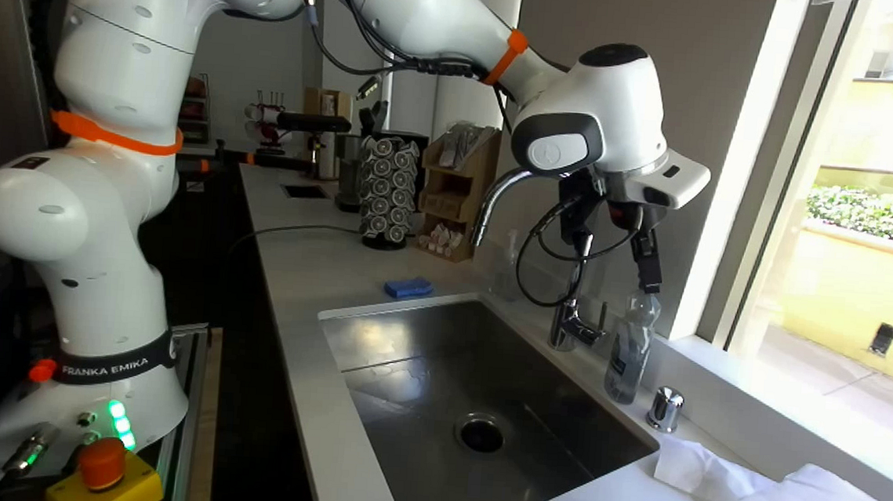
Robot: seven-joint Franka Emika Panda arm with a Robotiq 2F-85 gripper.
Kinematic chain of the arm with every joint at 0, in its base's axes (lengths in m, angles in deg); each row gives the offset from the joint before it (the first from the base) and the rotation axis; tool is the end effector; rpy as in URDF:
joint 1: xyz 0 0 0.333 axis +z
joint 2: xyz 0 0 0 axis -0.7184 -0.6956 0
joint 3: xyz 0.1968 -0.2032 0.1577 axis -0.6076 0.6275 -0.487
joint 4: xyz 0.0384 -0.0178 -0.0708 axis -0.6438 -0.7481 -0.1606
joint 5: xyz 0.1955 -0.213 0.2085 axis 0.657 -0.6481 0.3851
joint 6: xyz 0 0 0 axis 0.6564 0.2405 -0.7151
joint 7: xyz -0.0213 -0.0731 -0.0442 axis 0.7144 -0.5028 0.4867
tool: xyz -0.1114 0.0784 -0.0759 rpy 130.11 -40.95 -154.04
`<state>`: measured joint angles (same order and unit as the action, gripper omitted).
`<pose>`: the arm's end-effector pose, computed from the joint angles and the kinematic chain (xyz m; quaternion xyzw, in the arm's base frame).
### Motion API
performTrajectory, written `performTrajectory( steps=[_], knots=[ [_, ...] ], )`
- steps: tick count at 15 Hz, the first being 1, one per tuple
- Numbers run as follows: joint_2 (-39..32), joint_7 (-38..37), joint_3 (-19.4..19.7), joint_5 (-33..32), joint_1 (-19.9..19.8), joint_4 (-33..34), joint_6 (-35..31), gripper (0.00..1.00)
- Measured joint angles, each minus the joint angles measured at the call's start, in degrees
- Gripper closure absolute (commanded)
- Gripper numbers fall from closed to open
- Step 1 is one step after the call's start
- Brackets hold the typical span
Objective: Put the soap bottle on the window seal
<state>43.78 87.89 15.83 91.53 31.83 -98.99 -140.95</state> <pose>0.6263 -0.2165 0.4073 -0.9032 0.3104 -0.2733 0.1148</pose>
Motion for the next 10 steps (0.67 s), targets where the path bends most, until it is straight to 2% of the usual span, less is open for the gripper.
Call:
performTrajectory(
  steps=[2,3,4,5,6,7,8,9,10],
  knots=[
    [-0.38,-0.67,-0.36,0.05,-0.15,0.4,0.0,0.66],
    [-0.52,-0.94,-0.45,0.08,-0.16,0.55,0.0,0.66],
    [-0.61,-1.29,-0.54,0.09,-0.16,0.63,0.0,0.5],
    [-0.64,-1.66,-0.62,0.1,-0.16,0.63,0.0,0.45],
    [-0.67,-2.06,-0.68,0.1,-0.16,0.64,0.0,0.47],
    [-0.7,-2.45,-0.72,0.1,-0.16,0.64,0.0,0.56],
    [-0.72,-2.84,-0.76,0.1,-0.16,0.64,0.0,0.77],
    [-0.74,-3.1,-0.79,0.1,-0.17,0.64,0.0,0.77],
    [-0.75,-3.26,-0.82,0.1,-0.16,0.64,0.0,0.85]
  ],
)
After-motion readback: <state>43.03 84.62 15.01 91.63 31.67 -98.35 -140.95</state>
